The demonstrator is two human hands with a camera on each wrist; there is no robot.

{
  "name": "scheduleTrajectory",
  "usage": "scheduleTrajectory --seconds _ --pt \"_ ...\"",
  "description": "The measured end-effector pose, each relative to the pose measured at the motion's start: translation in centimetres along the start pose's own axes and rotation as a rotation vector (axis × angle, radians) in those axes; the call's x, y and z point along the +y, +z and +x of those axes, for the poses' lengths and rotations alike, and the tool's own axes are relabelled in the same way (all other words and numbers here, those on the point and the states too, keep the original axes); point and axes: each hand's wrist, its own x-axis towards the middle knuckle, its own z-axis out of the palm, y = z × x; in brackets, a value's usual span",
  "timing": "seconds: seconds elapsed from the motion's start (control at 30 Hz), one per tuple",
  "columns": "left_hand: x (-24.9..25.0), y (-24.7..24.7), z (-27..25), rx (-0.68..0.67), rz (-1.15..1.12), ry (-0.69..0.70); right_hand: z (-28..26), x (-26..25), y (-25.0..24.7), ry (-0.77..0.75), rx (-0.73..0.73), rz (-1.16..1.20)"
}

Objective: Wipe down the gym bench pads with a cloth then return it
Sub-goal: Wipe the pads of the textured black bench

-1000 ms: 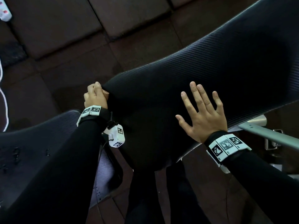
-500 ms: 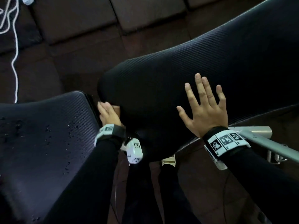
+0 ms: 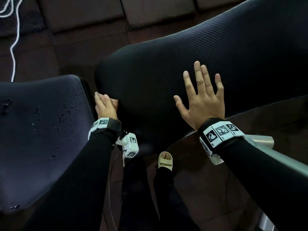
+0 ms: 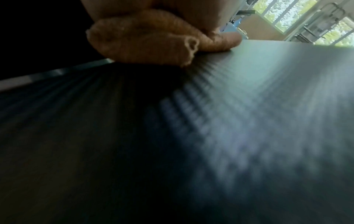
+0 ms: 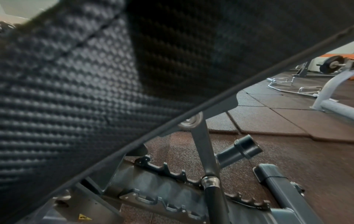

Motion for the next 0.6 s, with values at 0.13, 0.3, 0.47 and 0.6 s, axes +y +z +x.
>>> scheduleTrajectory --seconds 0.13,0.3,0.47,0.6 --pt "-3.5 -0.2 -4.1 0.023 0.035 -0.003 -0.1 0.0 0.2 0.003 0.010 0.011" --pt "-8.0 0.0 -9.0 0.072 0.033 -0.049 -0.1 0.0 0.3 -0.001 0.020 0.023" --pt "-8.7 0.4 -11.1 0.145 -0.064 -0.051 -0.1 0.0 0.1 0.001 0.008 0.042" --pt "-7.8 0.7 -12.5 0.261 -0.125 0.043 -0.1 -0.1 -0.1 0.001 0.004 0.045"
